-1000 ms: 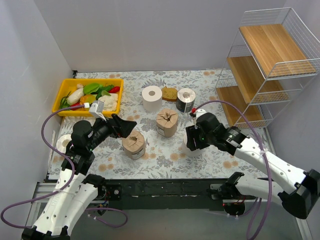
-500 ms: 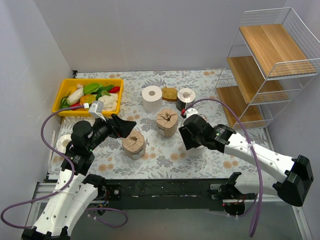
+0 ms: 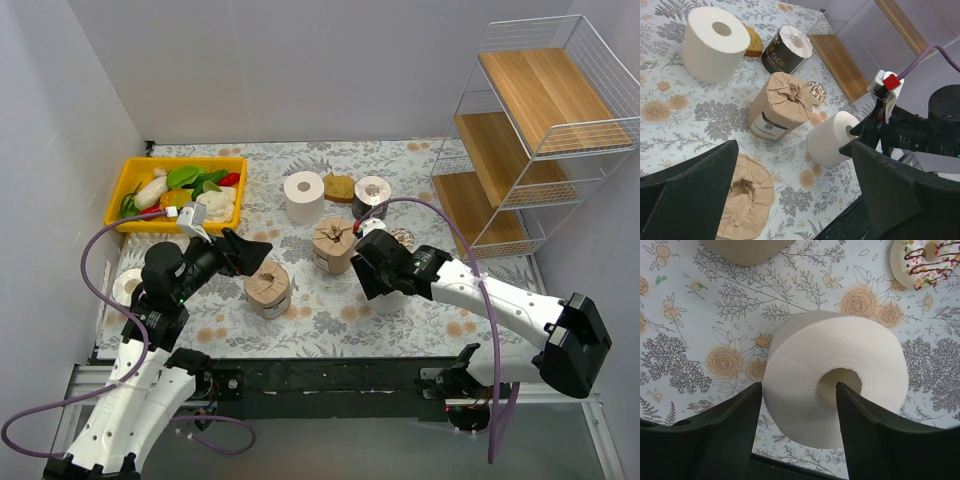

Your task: Place and organize the paper towels onto the shelf

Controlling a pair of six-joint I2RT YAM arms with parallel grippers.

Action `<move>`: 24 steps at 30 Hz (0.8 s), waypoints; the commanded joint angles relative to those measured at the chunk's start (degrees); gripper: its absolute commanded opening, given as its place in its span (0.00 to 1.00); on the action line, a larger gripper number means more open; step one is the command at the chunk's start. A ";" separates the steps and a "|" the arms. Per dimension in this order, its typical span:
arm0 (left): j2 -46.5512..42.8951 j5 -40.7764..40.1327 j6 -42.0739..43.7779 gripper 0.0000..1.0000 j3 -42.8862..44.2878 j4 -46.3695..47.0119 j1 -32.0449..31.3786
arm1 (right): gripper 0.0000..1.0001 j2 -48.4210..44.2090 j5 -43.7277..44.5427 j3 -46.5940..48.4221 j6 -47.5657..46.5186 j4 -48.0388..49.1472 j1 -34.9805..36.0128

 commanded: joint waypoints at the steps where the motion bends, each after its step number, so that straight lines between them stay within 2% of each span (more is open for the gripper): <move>1: -0.81 -0.67 0.38 0.98 0.16 -0.18 -0.01 | 0.69 -0.07 1.71 1.09 -0.66 2.38 0.32; 12: -0.98 -0.85 0.38 0.98 0.25 -0.18 0.08 | 0.68 1.78 0.83 0.12 -1.09 3.96 0.32; 16: -1.25 -0.94 0.46 0.98 0.25 -0.26 0.08 | 0.64 2.57 0.65 0.38 -1.10 4.32 0.32; 17: -1.25 -1.11 0.38 0.98 0.16 -0.26 0.08 | 0.50 2.57 0.65 0.56 -1.44 4.23 0.32; 19: -1.25 -1.20 0.55 0.98 0.16 -0.35 0.08 | 0.29 2.31 1.00 1.87 -2.93 4.14 0.32; 20: -1.33 -1.29 0.55 0.98 0.25 -0.35 0.08 | 0.16 2.22 1.09 2.75 -5.55 3.97 0.32; 22: -1.42 -1.55 0.55 0.98 0.25 -0.53 0.08 | 0.10 2.22 1.70 5.90 -8.38 1.44 0.32; 24: -1.60 -1.64 0.55 0.98 0.34 -0.53 0.08 | 0.09 2.30 3.80 12.57 -12.60 -1.12 0.32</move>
